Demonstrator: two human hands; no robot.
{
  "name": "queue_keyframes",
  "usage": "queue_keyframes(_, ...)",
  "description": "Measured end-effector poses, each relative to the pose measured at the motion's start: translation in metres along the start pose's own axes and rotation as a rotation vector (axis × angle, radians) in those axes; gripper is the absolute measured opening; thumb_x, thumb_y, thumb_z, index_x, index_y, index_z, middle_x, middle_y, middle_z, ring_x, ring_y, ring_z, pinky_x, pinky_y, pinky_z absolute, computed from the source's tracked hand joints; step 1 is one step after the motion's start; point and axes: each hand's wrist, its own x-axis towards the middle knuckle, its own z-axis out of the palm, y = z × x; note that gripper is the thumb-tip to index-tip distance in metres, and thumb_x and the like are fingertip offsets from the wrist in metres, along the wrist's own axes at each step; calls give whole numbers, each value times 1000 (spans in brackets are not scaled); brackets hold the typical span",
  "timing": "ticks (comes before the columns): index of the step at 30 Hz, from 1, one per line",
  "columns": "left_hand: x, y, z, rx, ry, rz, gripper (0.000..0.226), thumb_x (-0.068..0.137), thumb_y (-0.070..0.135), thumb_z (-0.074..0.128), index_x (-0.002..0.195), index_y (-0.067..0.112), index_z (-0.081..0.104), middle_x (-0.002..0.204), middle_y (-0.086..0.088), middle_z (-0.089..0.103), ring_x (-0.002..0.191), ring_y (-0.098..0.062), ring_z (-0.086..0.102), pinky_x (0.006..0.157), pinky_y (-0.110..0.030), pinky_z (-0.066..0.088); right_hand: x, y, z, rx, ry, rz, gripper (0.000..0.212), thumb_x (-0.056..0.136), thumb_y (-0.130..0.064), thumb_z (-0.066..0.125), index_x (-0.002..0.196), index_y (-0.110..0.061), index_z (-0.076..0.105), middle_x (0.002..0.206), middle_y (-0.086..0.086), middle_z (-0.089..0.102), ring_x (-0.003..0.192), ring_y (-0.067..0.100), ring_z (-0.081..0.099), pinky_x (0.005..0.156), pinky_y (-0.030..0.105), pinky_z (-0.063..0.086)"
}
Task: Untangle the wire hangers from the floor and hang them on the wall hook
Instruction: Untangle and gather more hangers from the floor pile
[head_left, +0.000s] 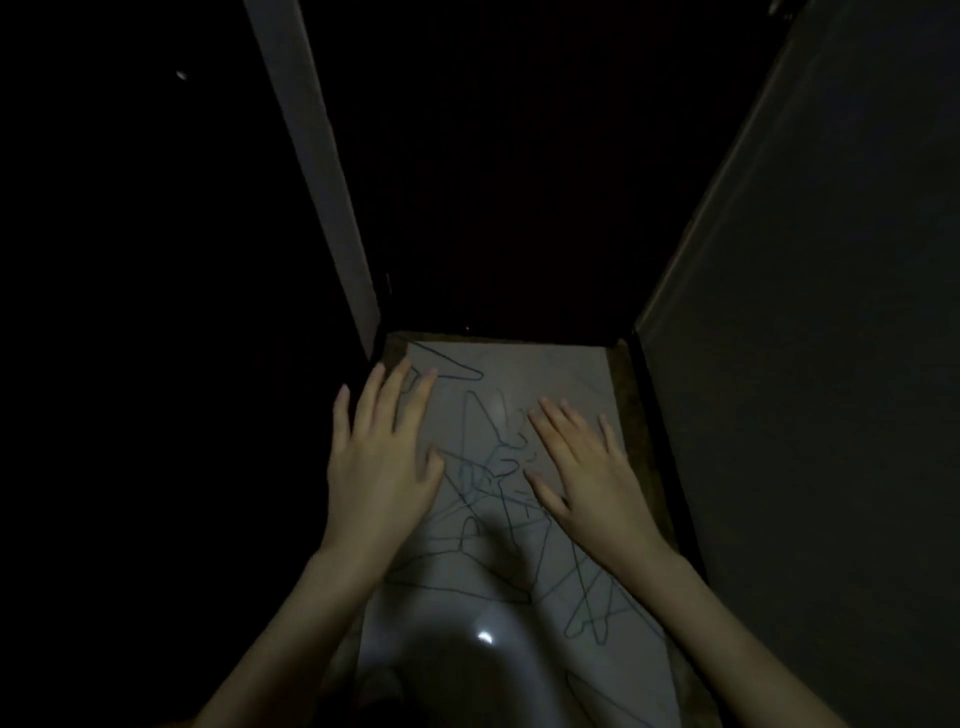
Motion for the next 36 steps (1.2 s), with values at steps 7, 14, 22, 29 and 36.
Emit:
queue_keyframes(7,11,-63,227,-1,-89,208,70,67,34,48,135,18,42,135,-13,52,128,-26,32,104,-49,20,-13,30,211,-56,-132,196,57,88,-45,35,136,-14,42,139,3,49,128,18,46,103,43,24)
queue_keyframes(14,-10,-98,419,-21,-135,316,75,67,29,70,137,17,46,138,-12,49,129,-31,44,105,-50,28,-28,51,403,-58,-158,313,56,86,-45,35,131,-14,50,135,4,54,125,20,49,103,41,22)
queue_keyframes(22,-55,-113,650,-9,-219,374,70,73,37,76,134,14,50,136,-14,52,124,-32,50,99,-55,40,-50,92,627,-46,-197,287,56,84,-44,33,127,-15,55,130,4,58,119,21,56,104,45,37)
queue_keyframes(29,-48,-139,768,-75,-288,346,67,80,44,44,142,23,34,145,-8,42,133,-26,34,108,-42,10,-44,124,751,2,-208,312,54,81,-45,41,122,-14,57,122,5,63,112,22,61,90,48,48)
queue_keyframes(36,-67,-137,809,-86,-320,316,65,76,37,54,137,16,45,140,-12,48,129,-33,44,108,-50,26,-55,130,793,190,-265,344,52,87,-39,48,129,-9,50,126,11,57,114,28,53,95,38,41)
